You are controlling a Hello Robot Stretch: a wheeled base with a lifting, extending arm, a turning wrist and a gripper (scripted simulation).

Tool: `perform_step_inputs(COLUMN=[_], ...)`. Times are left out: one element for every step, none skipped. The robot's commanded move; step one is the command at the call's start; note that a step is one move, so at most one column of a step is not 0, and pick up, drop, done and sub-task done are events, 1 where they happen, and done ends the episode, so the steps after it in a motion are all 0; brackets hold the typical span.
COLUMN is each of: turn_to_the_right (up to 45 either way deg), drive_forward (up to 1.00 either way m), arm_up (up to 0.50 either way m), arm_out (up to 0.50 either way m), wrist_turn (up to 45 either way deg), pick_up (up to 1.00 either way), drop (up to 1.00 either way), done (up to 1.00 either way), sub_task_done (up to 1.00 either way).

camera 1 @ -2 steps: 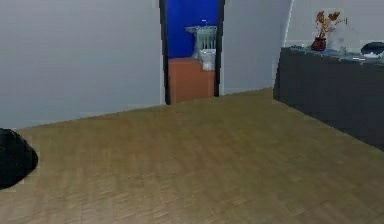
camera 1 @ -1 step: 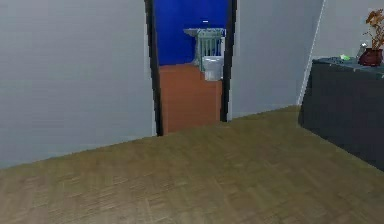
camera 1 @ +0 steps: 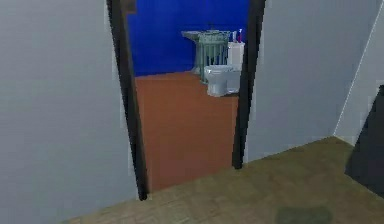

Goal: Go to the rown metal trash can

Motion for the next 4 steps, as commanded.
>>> perform_step_inputs(turn_to_the_right=[3.0,0.0,0.0,-30.0], drive_forward=[0.0,1.0,0.4,0.0], arm_up=[0.0,0.0,0.0,0.0], arm_out=[0.0,0.0,0.0,0.0], wrist_turn=[0.0,0.0,0.0,0.0], pick_up=[0.0,0.0,0.0,0.0], drop=[0.0,0.0,0.0,0.0], done=[0.0,0.0,0.0,0.0], sub_task_done=[0.0,0.0,0.0,0.0])
